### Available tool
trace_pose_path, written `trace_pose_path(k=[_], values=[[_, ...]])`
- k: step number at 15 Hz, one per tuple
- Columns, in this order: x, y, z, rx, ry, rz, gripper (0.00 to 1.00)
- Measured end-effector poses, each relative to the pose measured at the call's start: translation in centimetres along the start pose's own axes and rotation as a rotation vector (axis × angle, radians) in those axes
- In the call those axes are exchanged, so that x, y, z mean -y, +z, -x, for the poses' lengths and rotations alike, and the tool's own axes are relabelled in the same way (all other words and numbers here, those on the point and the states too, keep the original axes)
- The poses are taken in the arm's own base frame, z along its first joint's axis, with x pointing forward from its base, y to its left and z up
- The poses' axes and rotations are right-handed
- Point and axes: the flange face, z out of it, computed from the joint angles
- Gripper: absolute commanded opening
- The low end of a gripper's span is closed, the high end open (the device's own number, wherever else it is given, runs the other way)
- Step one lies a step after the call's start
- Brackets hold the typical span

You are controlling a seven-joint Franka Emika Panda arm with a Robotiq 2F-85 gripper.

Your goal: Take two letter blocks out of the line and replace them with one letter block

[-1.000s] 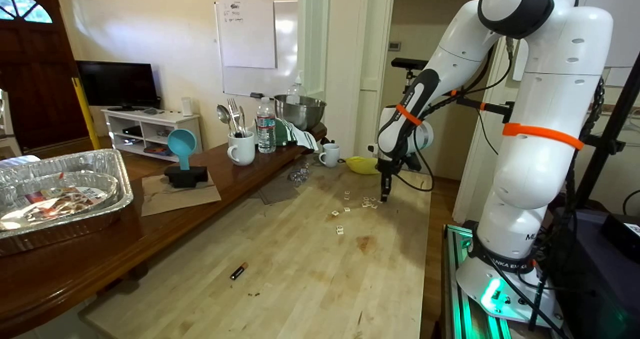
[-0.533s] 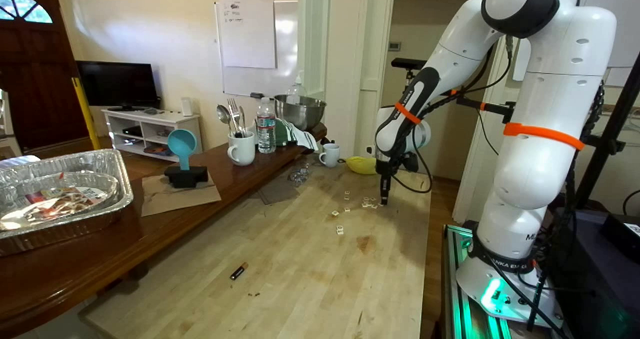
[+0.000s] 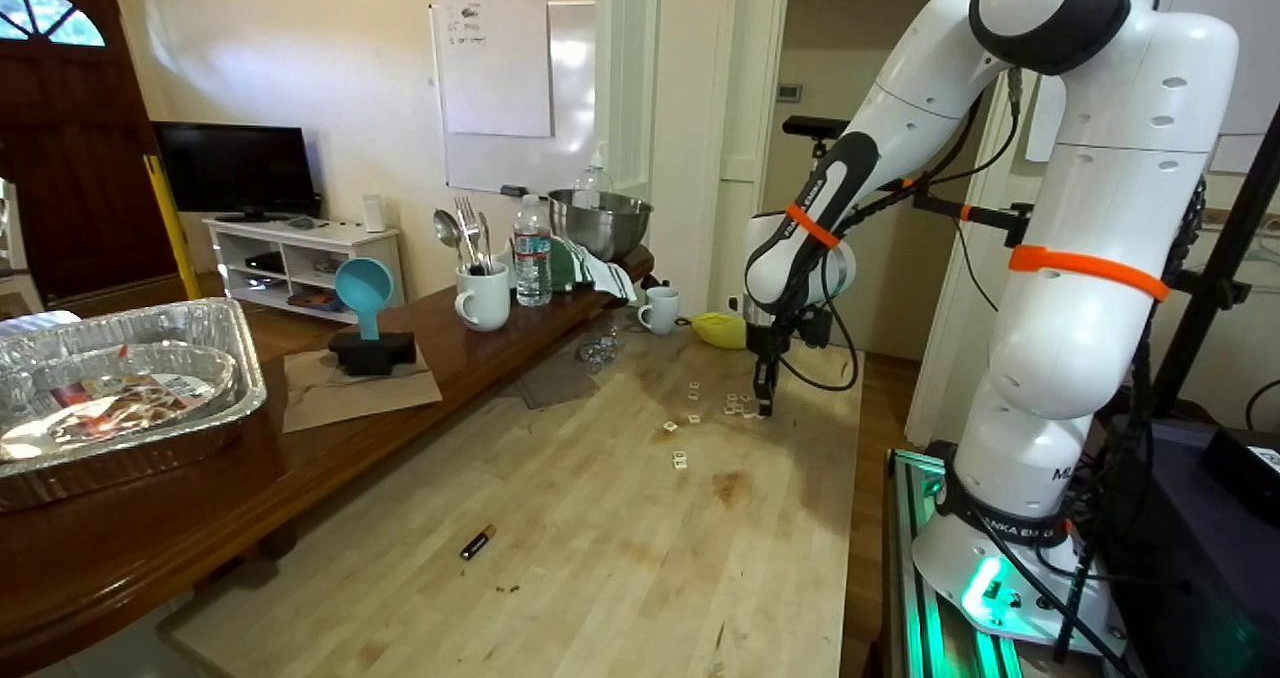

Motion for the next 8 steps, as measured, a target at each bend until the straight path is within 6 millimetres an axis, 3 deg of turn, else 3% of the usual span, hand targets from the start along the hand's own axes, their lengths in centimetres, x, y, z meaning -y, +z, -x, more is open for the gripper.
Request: trace_pose_path(k=[8], values=[[3.5, 0.0, -1.8, 0.018, 0.066, -0.009, 0.0]])
